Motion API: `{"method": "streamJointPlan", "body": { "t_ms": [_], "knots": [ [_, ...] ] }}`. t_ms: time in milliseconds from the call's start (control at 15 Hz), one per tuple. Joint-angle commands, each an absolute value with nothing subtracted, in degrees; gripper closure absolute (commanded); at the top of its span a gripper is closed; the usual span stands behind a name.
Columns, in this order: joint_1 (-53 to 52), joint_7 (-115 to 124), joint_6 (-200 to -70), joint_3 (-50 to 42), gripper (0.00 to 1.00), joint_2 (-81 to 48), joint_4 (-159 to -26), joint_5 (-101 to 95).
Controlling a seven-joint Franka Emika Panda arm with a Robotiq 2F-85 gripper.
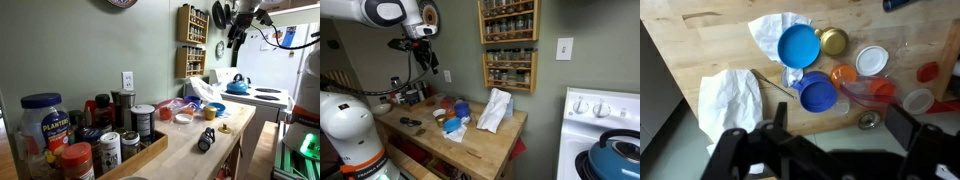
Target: Put the torch upright
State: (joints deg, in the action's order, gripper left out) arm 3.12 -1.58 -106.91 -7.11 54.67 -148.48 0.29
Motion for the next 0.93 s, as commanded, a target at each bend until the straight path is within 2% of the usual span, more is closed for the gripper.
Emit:
{"method": "streamJointPlan", "body": {
  "t_ms": [0, 667, 867],
  "knots": [
    [3.7, -2.0, -106.8, -6.7, 0.0, 54.6, -148.4, 0.7],
    [3.7, -2.0, -106.8, -6.7, 0.0, 54.6, -148.4, 0.7],
    [1.4, 0.6, -111.5, -5.2, 0.0, 51.3, -148.6, 5.0]
  ]
}}
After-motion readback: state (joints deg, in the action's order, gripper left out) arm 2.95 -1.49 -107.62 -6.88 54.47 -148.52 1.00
